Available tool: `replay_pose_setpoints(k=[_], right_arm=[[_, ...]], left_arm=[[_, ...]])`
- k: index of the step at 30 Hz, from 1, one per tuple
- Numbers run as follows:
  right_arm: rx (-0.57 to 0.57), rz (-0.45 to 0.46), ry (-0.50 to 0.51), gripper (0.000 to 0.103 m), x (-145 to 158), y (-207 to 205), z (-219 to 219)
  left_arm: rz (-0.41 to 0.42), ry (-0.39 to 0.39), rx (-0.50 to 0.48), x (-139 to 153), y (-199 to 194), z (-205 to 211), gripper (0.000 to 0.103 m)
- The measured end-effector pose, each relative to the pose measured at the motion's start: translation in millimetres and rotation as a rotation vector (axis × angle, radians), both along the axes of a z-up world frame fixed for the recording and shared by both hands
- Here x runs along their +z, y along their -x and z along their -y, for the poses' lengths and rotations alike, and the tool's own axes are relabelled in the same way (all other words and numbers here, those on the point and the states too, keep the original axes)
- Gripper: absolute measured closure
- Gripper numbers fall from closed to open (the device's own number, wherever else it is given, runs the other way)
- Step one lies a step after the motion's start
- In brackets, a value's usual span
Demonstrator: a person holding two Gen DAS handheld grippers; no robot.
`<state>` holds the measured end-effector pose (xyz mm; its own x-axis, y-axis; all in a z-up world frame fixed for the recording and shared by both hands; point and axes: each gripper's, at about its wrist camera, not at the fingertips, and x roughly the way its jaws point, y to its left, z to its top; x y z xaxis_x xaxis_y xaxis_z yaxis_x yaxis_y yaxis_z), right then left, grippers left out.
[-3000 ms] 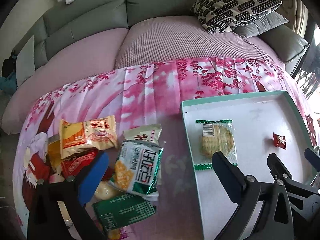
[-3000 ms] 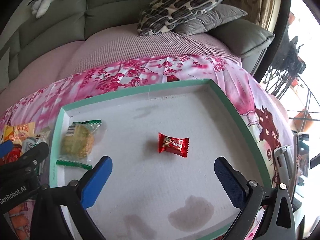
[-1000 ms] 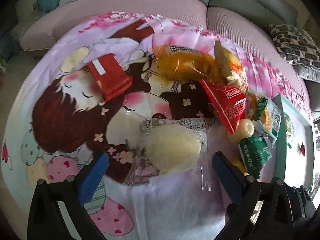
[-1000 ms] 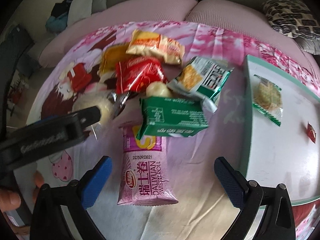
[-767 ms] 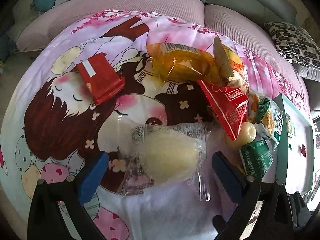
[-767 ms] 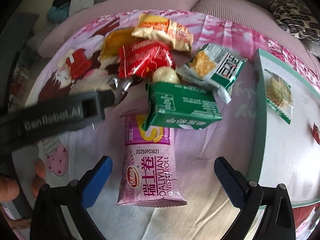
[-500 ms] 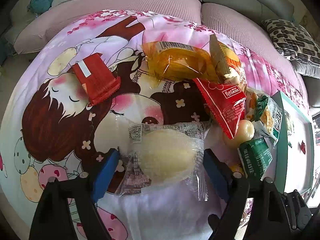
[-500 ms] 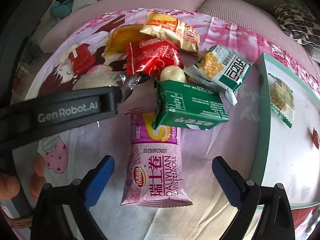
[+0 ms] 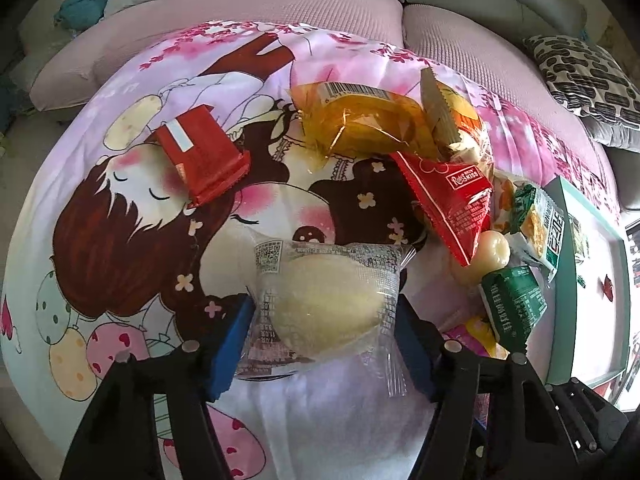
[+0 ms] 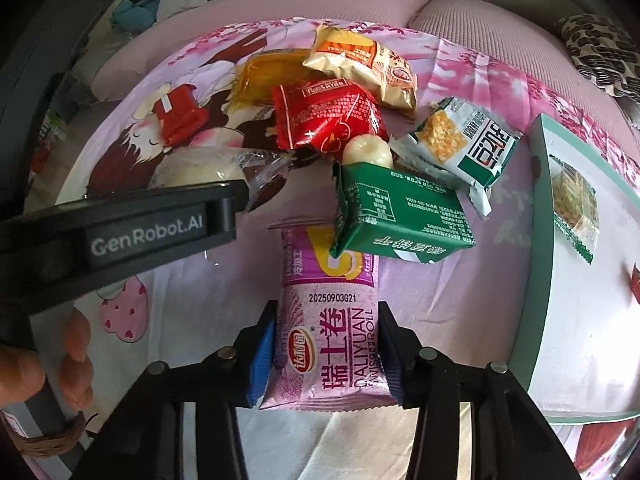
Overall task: Organize snacks
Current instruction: 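Grasp the bun bag with the left tool while the right tool grasps the pink Swiss roll, then carry the bun bag and Swiss roll bag over the tray with both tools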
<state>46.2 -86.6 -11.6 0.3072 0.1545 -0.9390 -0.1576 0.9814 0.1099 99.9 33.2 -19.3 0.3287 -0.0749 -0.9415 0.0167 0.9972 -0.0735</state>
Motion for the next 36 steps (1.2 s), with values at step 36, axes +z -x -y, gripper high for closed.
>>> replay_pose_setpoints(k=[36], right_arm=[[0.037,0.202,-0.059,0.059,73,22,-4]], left_arm=[[0.239,0.001,0.057,80,32,-23,0.036]])
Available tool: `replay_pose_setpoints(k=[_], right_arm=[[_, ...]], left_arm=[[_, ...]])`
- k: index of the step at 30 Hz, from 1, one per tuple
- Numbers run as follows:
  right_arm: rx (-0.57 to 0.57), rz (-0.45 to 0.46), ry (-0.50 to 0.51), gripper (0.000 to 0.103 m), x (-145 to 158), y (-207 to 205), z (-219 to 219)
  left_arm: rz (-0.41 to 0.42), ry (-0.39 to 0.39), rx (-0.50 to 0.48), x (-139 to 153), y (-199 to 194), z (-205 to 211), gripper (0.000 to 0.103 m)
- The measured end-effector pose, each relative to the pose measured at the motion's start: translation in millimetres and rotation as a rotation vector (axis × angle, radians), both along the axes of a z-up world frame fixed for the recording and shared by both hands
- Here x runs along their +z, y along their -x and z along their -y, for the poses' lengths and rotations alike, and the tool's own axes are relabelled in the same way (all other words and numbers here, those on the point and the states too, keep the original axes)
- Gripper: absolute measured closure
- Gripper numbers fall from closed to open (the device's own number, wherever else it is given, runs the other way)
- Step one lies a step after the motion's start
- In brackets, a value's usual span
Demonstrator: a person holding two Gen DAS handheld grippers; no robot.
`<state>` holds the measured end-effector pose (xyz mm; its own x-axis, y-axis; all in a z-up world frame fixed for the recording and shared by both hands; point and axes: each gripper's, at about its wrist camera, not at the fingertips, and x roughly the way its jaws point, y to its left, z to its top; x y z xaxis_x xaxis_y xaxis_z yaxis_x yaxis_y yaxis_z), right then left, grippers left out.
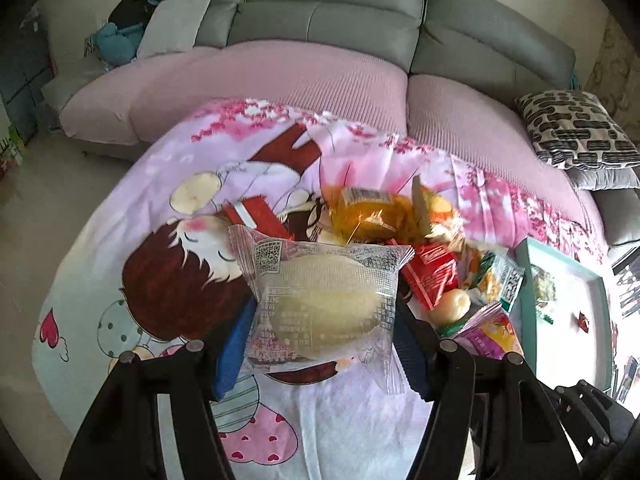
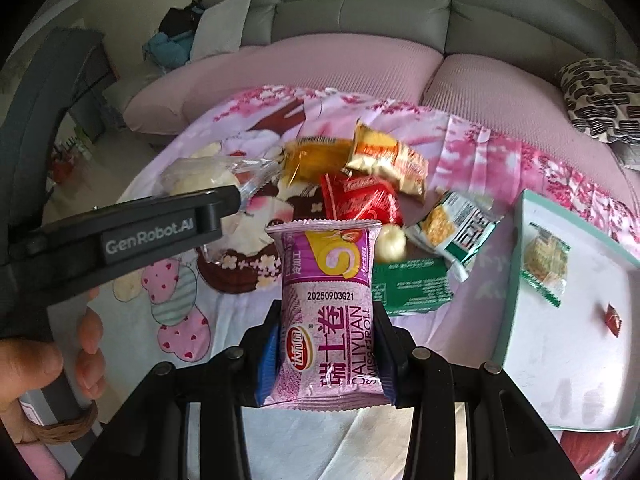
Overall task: Organize snacks
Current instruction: 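Carry the bun bag and Swiss roll bag over the tray with both tools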
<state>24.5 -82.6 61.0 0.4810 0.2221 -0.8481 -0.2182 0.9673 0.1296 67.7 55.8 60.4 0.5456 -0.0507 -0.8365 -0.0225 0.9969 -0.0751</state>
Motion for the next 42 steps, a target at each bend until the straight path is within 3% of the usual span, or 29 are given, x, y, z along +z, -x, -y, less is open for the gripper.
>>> replay_pose_setpoints(k=[9,20,31,37,42], right_arm=[[-0.079,0.043,-0.015,0.059,16,2,26],[-0.288,0.031,-0.024,0.059,14,0,101],[-0.537,0.035,-0.021,0.059,17,21,192],[-0.655,0.042,-0.017,0.059,16,34,230],[-0.73,0.045,-0.029,0.059,10,38,258]], left_arm=[[0.069,0.003,-0.053,20,9,21,0.036],[0.108,-0.011,-0.142,26,13,62,0.036],[0.139,-0.011,-0.36,28,24,150,0.036],[0.12,-0.011,-0.49,11,23,207,0.036],[0.152,-0.012,-0.552,1,22,245,0.036]])
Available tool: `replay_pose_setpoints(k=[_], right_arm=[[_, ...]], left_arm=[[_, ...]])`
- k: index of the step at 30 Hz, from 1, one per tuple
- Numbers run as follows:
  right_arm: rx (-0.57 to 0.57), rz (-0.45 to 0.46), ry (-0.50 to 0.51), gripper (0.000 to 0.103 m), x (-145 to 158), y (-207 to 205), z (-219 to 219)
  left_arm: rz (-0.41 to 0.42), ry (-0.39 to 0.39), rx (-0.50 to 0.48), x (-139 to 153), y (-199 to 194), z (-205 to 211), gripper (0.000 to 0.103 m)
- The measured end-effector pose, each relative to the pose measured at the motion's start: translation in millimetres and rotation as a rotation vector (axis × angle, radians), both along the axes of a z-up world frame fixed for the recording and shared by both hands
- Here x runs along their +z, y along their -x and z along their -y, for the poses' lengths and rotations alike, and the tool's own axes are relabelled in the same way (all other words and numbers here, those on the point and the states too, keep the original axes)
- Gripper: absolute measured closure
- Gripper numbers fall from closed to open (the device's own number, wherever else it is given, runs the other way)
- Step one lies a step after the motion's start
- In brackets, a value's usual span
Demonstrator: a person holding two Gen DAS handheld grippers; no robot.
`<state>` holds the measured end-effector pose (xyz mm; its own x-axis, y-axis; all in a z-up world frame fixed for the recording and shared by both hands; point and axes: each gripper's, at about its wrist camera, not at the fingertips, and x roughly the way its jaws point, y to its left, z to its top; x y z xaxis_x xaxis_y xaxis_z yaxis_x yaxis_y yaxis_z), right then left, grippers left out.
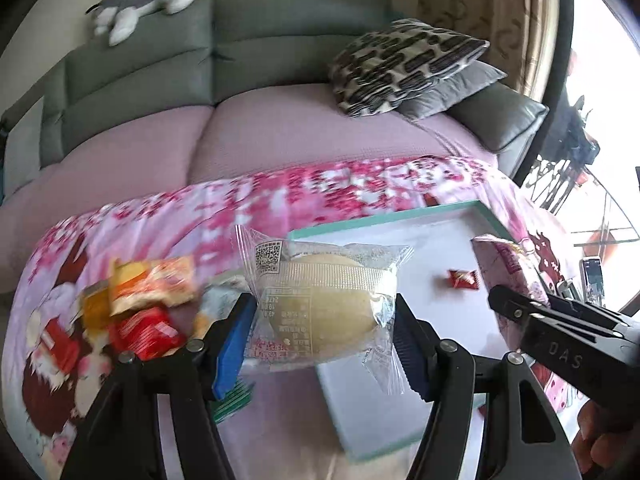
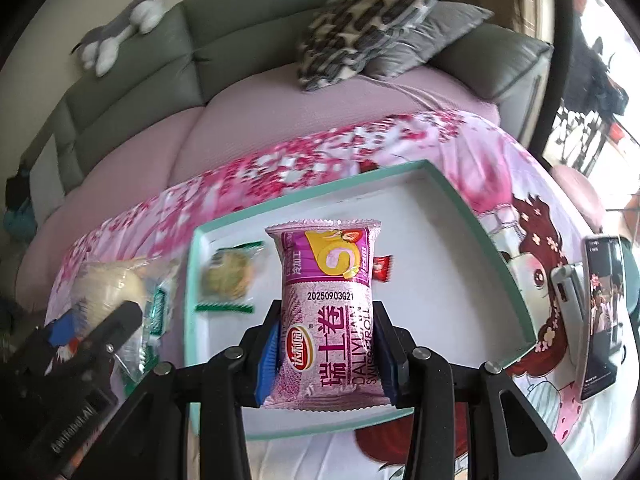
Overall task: Organize snacks
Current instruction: 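Carry the bun bag and Swiss roll bag over the tray with both tools, then open both tools to release the bun bag and Swiss roll into the tray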
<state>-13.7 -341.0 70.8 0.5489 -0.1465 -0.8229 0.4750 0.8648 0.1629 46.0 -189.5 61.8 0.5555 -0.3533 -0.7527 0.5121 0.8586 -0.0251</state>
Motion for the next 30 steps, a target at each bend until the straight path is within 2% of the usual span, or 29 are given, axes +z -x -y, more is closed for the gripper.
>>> replay_pose_setpoints(k=[7,10,17,22,30], right_arm=[[-0.052,0.018,-0.006,0.059,-16,-10,33],[-0.086,0.026,0.014,0.059,-22,-14,48],[-0.118,0.024,0.073,0.059,-35,-23,67],[-0.144,-0.021,0.064,0.059,-52,-27,76],[-0.15,-0.047,0.052,0.059,-64,-34,81]], left_arm=[[-0.018,-0.039,-0.091,-28,-7,55,0.036],[-0.032,-0.049,-0.091,-40,-16,69,0.036],[-0.024,-0.068,-0.085,-53,-30,86,0.036],[-0.038,-0.07,-0.089,-62,-36,93,0.035],[-0.011,-0.107,-0.104,-70,-35,103,0.035]])
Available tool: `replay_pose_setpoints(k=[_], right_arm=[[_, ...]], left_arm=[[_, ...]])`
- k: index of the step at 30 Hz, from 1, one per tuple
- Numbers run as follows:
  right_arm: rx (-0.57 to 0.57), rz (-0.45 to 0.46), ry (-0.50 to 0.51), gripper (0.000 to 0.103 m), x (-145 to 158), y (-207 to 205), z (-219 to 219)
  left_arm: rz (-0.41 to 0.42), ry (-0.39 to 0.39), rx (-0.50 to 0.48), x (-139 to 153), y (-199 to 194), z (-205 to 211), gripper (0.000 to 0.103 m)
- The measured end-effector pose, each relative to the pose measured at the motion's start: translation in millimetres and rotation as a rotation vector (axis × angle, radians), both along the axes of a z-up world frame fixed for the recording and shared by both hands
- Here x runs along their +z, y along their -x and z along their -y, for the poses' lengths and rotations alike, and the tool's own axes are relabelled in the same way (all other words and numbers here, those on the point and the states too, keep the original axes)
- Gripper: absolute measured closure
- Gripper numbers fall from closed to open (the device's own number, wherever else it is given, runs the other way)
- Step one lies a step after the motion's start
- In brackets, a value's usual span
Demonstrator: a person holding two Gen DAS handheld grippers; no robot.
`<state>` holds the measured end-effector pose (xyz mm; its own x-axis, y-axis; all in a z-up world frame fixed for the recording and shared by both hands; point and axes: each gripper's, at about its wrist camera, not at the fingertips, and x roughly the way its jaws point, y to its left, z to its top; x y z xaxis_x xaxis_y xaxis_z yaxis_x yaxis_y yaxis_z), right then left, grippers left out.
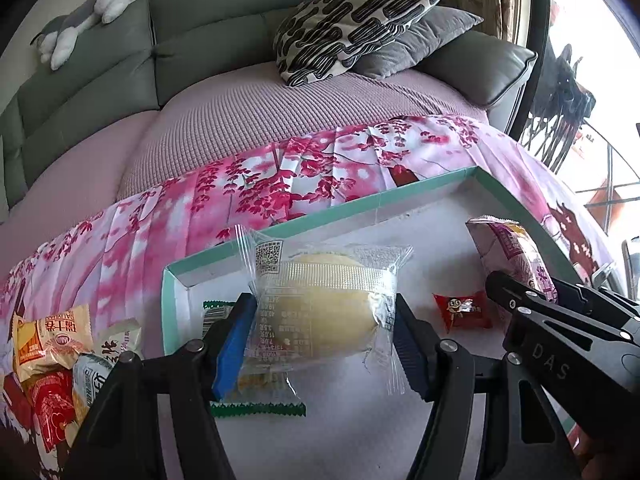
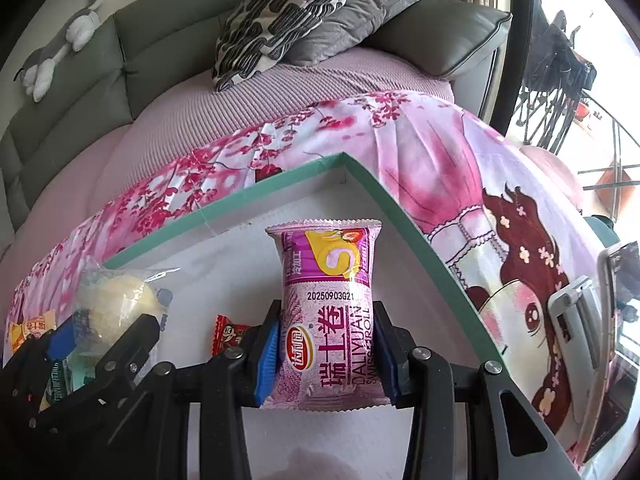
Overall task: Organize snacks
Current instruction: 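Open both tools to release the bun bag and Swiss roll into the tray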
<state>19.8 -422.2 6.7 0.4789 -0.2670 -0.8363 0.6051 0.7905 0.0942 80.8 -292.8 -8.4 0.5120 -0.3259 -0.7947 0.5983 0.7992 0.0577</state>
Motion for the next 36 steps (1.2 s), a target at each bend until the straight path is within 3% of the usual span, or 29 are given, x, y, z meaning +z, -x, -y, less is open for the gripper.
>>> replay_pose_setpoints(k=[15,18,24,32,36], right_arm=[[0.0,-0.043,0.022,0.052,-3,-4,-2],[-0.013,-0.053,0.019,0.043,-2,-2,0],[-0.014,-0.035,0.0,0.036,5,0,1],[0.007,-0.043,0.004,0.018,16,2,-3],[0.021,-0.053,0.022,0.01,18,1,-6]], left_arm=[[0.03,-0.032,-0.003,3,2,2,0.029],[0.038,-0.036,0.004,7,1,-1,0.021],[0.031,-0.042,0.023,18,0,-6,0.019],[0.022,-0.089,0.081,30,-2,-16,0.017],[0.007,-0.106,0.136,29,-10,-26,0.005]])
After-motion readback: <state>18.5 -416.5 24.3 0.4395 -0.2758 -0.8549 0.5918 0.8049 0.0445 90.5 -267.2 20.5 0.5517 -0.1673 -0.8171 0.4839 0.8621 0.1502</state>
